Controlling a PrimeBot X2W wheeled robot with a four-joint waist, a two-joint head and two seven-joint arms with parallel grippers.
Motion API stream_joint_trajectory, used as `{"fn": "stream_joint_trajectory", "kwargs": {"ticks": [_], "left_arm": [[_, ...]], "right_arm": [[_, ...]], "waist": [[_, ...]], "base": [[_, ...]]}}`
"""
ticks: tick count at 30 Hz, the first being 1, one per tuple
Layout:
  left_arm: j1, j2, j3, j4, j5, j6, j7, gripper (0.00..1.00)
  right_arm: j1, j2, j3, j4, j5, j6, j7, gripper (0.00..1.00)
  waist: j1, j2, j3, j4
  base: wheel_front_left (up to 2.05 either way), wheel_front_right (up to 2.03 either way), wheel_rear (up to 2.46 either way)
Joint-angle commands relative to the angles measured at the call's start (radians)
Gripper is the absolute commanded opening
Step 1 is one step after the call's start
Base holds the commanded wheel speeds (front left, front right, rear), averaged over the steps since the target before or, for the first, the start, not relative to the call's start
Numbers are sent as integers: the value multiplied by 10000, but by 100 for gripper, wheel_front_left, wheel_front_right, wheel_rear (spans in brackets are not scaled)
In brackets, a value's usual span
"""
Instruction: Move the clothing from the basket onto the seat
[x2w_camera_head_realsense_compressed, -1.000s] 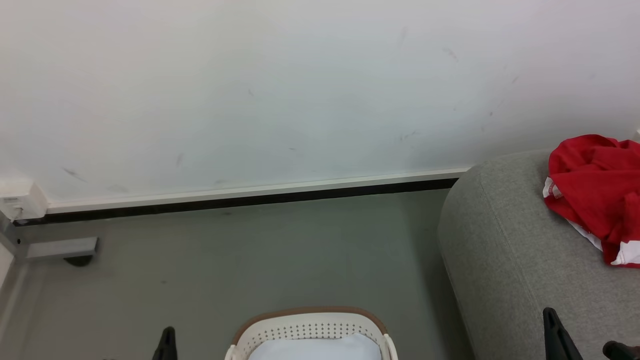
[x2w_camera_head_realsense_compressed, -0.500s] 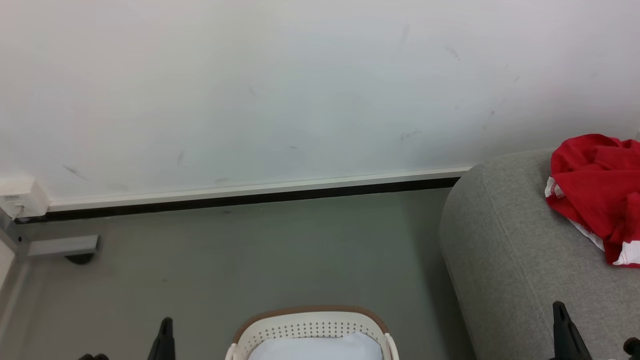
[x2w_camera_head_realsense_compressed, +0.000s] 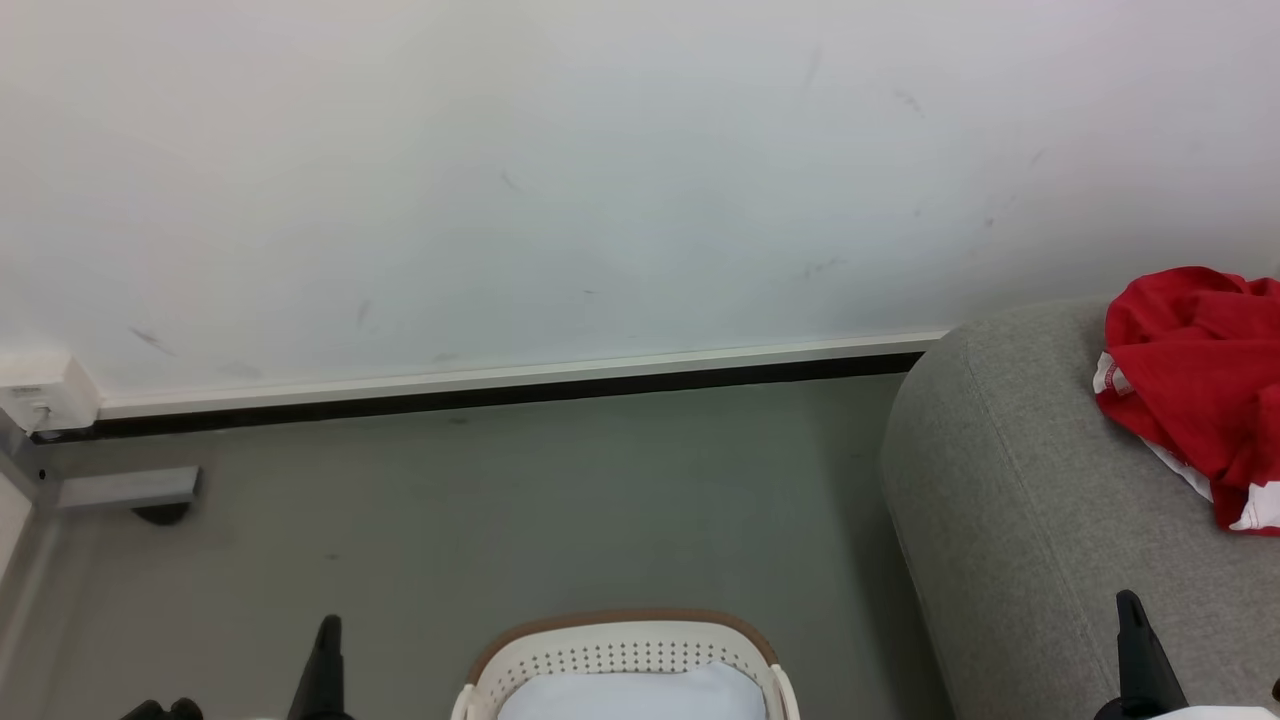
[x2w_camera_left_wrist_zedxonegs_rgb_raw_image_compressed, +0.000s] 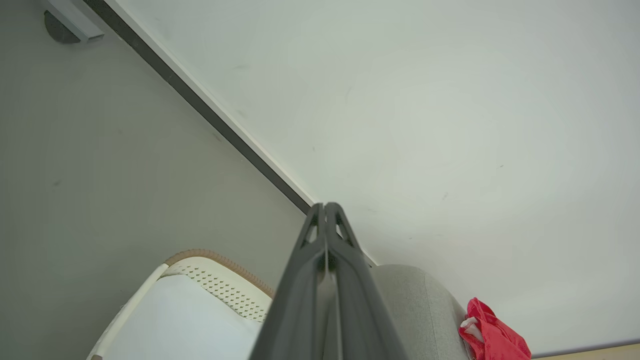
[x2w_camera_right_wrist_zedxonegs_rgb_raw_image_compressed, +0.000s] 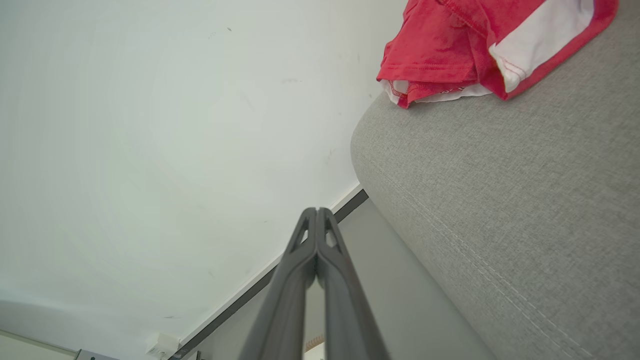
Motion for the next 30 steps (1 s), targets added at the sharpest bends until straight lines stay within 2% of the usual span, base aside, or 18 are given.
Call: {"fn": "stream_joint_trajectory", "kwargs": {"ticks": [1,30], "left_arm": [[-221,69,56,-145,-420,-65,93,0],[-602,90,342,-202,-3444,-343,911,0]], "right_arm": [[-293,-100,-50,-188,372,-11,94,0],[-491,-117,-243,-446,3691,-17,911,0]], "waist": [[-1,0,4,4],[-1,0,83,75]], "base": [[0,0,0],[0,0,0]]}}
